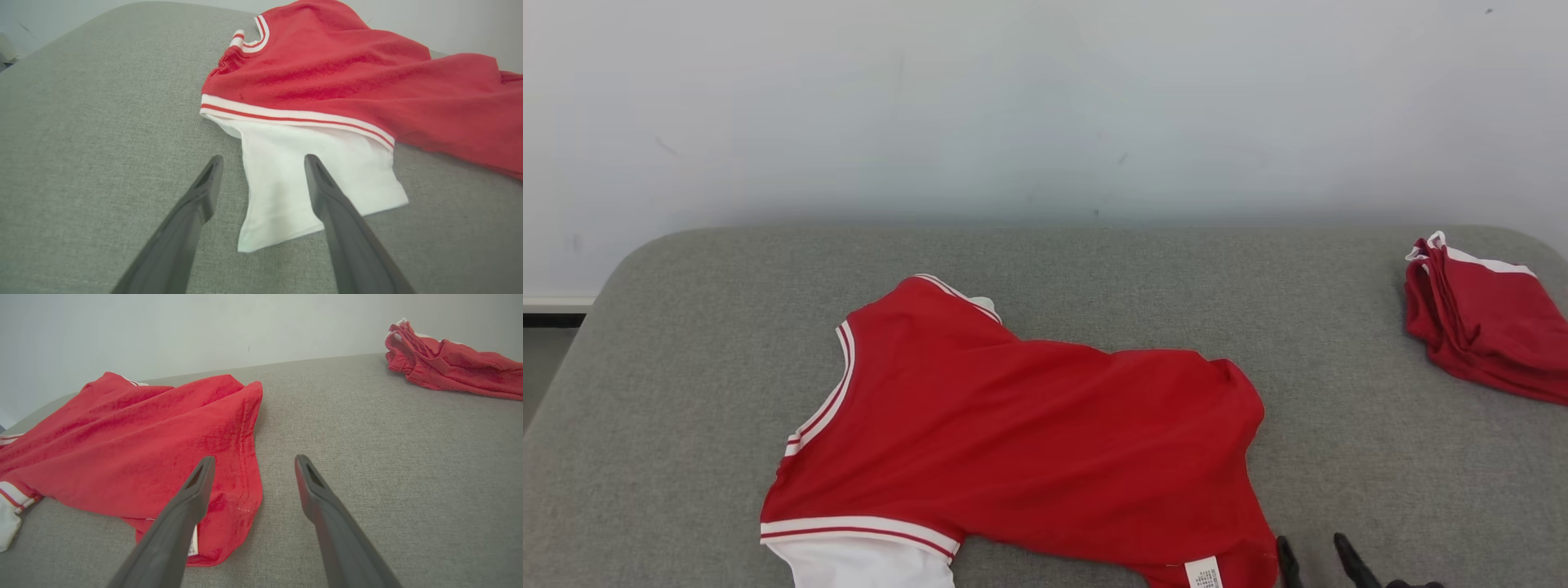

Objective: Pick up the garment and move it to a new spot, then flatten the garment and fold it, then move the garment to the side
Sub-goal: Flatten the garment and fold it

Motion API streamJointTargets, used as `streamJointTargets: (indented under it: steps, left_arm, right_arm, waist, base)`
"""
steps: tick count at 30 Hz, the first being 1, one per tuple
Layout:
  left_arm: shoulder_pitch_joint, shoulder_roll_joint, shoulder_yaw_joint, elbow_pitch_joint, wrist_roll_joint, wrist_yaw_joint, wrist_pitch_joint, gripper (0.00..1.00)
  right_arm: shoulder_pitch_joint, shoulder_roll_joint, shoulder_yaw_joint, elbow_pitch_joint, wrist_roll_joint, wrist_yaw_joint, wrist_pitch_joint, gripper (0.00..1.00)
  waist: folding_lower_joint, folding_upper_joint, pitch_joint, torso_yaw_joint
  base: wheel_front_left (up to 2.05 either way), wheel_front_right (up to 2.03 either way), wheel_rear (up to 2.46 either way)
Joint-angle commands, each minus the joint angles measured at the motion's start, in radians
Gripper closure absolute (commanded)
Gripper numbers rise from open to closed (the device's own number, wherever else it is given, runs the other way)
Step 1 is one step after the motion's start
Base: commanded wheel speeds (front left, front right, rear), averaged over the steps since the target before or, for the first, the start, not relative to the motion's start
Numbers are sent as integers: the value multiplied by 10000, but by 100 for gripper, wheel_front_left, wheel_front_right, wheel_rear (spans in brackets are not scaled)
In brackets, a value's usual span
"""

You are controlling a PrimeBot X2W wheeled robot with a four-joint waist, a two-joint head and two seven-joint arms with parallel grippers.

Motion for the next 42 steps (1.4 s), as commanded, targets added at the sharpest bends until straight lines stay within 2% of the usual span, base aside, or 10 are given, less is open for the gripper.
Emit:
streamJointTargets:
  steps: [1,11,22,23,24,25,32,35,39,42]
  left_arm:
    - [21,-2,-34,104,-53,11,19,0]
    - [-816,281,-945,2146,-1087,12,-284,0]
    - [-1552,289,-1632,2943,-1732,12,-308,0]
    - [-1579,280,-1710,3001,-1790,10,-307,0]
    - [-1613,260,-1773,3081,-1899,10,-307,33]
    - [-1670,245,-1843,3075,-2043,9,-308,100]
    - [-1767,453,-2150,2720,-2445,10,-311,100]
    - [-1573,521,-2008,2241,-2492,10,-311,100]
    - [-1356,663,-1766,1111,-2595,10,-312,100]
    - [-1556,1001,-1628,139,-2545,11,-312,100]
  right_arm:
    - [-64,0,47,67,14,-28,-34,0]
    - [-873,-4,720,2077,238,-28,-311,0]
    - [-2012,-2,660,4071,372,-28,-634,0]
    - [-2123,-2,718,4228,418,-28,-644,8]
    - [-2250,-2,766,4390,440,-28,-668,52]
    - [-2357,-2,856,4550,561,-28,-687,100]
    - [-2652,-4,1045,4649,892,-28,-800,100]
    - [-2527,-21,930,4160,817,-28,-807,100]
    - [-2223,-30,910,2909,889,-28,-808,100]
    - [-2332,-216,1057,2007,744,-28,-809,100]
  waist:
    - [0,-1,15,10]
    - [0,-1,151,112]
    - [0,-1,325,158]
    - [0,-1,343,136]
    - [0,-1,356,120]
    - [0,-1,367,109]
    - [0,-1,328,147]
    - [0,-1,307,135]
    - [0,-1,305,44]
    - [0,-1,420,-64]
  base:
    - [0,0,0]
    - [0,0,0]
    - [0,0,0]
    - [0,0,0]
    - [0,0,0]
    - [0,0,0]
    - [0,0,0]
    - [0,0,0]
    - [0,0,0]
    - [0,0,0]
